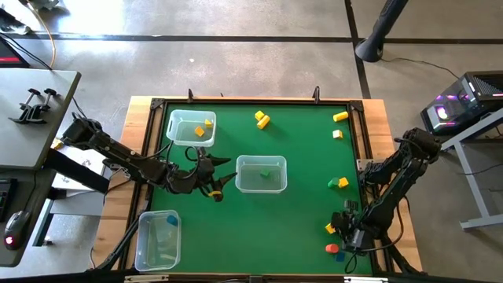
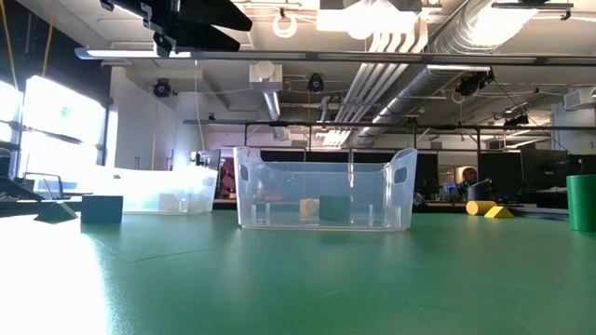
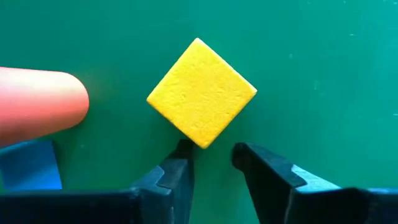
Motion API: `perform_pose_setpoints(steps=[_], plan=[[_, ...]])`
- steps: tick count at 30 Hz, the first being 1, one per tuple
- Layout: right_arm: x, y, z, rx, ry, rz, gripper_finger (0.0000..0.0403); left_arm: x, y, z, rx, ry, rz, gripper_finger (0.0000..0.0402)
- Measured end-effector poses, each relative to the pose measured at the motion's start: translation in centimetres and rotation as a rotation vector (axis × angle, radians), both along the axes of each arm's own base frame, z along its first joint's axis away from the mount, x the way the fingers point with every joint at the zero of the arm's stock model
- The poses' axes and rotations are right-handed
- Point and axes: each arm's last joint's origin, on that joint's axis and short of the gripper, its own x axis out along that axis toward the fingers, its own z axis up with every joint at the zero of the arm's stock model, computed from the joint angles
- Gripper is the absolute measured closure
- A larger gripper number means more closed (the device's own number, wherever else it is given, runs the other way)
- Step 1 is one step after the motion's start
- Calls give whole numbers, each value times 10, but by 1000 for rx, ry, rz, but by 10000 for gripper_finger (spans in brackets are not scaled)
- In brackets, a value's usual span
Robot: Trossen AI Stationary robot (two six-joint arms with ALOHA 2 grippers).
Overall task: Sort blocks by size
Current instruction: Put the yellow cube block into the middle right transparent bin
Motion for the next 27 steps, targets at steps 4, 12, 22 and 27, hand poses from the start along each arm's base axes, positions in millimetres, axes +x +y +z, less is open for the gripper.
perform_pose_setpoints(steps=[4,12,22,27], plan=[[0,0,0,-4,5,0,240,0,0,0,0,-1,3,163],[5,4,7,-59,-74,71,150,0,0,0,-1,-1,3,163],[19,0,8,-107,-163,158,154,0,0,0,0,-1,3,163],[28,-3,9,-106,-176,187,173,0,0,0,0,0,3,163]])
